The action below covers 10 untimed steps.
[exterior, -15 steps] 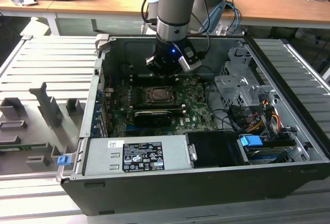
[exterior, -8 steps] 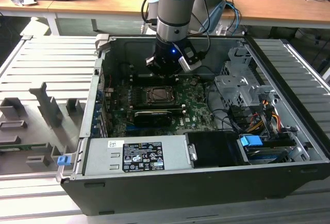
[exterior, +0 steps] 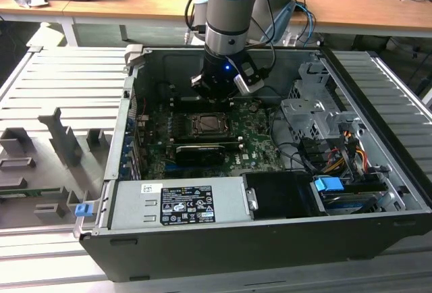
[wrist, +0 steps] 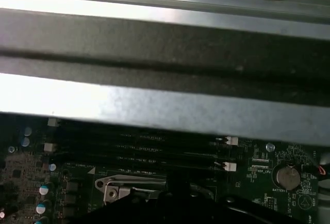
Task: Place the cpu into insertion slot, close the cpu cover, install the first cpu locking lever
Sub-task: 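Install the first cpu locking lever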
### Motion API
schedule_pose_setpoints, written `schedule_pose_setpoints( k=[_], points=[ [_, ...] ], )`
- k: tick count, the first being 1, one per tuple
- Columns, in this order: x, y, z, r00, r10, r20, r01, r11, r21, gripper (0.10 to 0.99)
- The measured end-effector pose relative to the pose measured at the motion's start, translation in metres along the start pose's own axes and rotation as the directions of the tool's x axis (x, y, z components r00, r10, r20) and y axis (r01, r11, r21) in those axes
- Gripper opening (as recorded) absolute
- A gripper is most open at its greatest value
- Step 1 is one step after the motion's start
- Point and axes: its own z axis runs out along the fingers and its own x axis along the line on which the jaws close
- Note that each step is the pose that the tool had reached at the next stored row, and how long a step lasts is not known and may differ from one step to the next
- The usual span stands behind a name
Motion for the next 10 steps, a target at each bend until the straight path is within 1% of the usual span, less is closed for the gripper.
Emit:
schedule_pose_setpoints(
  k=[1,2,3,6,9,10],
  points=[
    [0.0001,-0.0010,-0.0003,1.0000,0.000,0.0000,0.000,1.0000,0.000,0.106],
    [0.0001,-0.0008,-0.0037,1.0000,0.000,0.0001,0.000,1.0000,0.000,0.106],
    [0.0001,0.0000,-0.0106,1.0000,0.000,-0.0003,0.000,1.0000,0.000,0.106],
    [0.0000,0.0011,-0.0196,1.0000,0.000,-0.0004,0.000,1.0000,0.000,0.106],
    [0.0002,-0.0014,-0.0200,1.0000,0.000,-0.0007,0.000,1.0000,0.001,0.106],
    [0.0005,-0.0034,-0.0201,1.0000,0.000,-0.0008,0.000,1.0000,0.001,0.106]
  ],
)
